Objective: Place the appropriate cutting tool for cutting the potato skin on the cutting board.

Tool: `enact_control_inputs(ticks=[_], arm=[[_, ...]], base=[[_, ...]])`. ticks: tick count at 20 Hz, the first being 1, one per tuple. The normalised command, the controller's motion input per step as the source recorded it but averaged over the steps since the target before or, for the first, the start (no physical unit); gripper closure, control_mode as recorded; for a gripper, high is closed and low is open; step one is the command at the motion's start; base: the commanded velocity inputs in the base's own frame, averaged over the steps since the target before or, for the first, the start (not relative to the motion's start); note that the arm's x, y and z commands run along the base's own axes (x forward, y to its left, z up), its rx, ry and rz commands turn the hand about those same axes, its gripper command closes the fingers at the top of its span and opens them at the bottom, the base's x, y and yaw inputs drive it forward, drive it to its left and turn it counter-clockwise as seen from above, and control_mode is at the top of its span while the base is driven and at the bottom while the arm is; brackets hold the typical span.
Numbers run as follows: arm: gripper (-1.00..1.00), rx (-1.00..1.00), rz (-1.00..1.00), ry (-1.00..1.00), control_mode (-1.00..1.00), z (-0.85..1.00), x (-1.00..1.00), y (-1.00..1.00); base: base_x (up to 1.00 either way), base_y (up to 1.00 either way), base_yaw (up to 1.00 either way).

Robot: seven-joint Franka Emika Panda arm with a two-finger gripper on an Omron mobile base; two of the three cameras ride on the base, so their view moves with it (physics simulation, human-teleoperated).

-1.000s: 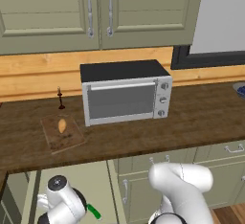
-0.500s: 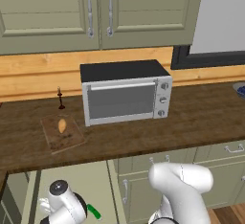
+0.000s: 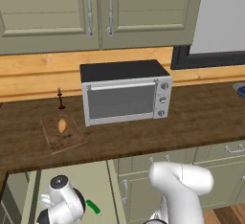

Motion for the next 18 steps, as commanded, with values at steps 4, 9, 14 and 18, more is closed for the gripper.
enact_control_inputs(ticks=[4,9,14,18], arm=[[1.00,0.00,0.00,0.00,-1.00,-0.26,0.00,0.00],[1.00,0.00,0.00,0.00,-1.00,-0.28,0.00,0.00],[1.00,0.00,0.00,0.01,-1.00,-0.16,0.00,0.00],[1.00,0.00,-0.12,0.00,-1.00,0.02,-0.11,0.00]], base=[[0.00,0.00,0.00],[0.00,0.00,0.00],[0.00,0.00,0.00],[0.00,0.00,0.00]])
